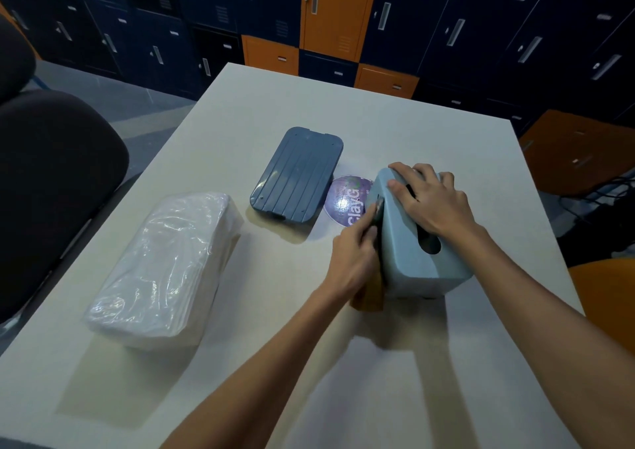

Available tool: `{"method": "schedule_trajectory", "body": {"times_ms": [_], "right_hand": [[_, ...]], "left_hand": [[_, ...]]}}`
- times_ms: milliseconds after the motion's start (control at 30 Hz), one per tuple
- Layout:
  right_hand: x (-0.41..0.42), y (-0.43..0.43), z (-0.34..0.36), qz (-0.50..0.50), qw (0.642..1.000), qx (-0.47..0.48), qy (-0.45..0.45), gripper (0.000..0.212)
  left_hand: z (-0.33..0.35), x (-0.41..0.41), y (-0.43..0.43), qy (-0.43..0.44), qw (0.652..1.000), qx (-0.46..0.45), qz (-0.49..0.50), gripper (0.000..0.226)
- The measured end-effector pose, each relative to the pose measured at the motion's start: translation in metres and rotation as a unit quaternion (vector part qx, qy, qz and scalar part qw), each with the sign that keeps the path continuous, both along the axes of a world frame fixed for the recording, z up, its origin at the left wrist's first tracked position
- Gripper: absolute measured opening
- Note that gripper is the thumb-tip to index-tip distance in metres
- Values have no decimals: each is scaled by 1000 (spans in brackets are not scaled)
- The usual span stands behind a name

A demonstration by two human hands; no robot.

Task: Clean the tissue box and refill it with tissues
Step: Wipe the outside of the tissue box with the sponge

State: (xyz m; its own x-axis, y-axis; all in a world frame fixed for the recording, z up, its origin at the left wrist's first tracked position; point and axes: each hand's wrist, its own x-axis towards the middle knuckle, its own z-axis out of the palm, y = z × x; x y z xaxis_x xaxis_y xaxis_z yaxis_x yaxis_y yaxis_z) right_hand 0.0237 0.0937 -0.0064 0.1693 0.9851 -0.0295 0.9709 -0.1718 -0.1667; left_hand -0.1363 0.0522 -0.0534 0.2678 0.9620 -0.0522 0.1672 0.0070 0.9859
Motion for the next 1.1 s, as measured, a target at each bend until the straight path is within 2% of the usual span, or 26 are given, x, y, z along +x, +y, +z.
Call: {"method": "schedule_trajectory", "body": {"times_ms": [100, 233, 300, 367, 500, 700, 967, 1100], "right_hand": [[1, 1, 0, 2, 1000, -4, 3, 44], [1, 1, 0, 0, 1000, -2, 7, 44], [1, 1, 0, 1, 1000, -2, 4, 44], [1, 1, -1, 1, 1000, -4, 4, 44], [1, 1, -2, 3, 1000, -2, -3, 45], [2, 2, -3, 5, 1000, 1, -8, 45], [3, 2, -4, 5, 1000, -2, -12, 46], [3, 2, -5, 4, 1000, -1, -14, 47]], "left_hand": [[-10, -9, -26, 25, 999, 20, -12, 48], [-17, -17, -15, 145, 981, 96, -86, 51], [-14, -14, 7, 189, 972, 103, -99, 50], [-6, -9, 27, 175, 979, 69, -83, 44], [10, 1, 40, 35, 997, -45, -44, 42], [3, 3, -15, -78, 996, -49, -9, 56], [-16, -7, -46, 21, 998, 40, -32, 58], [-15, -3, -26, 65, 997, 18, -34, 54]]}}
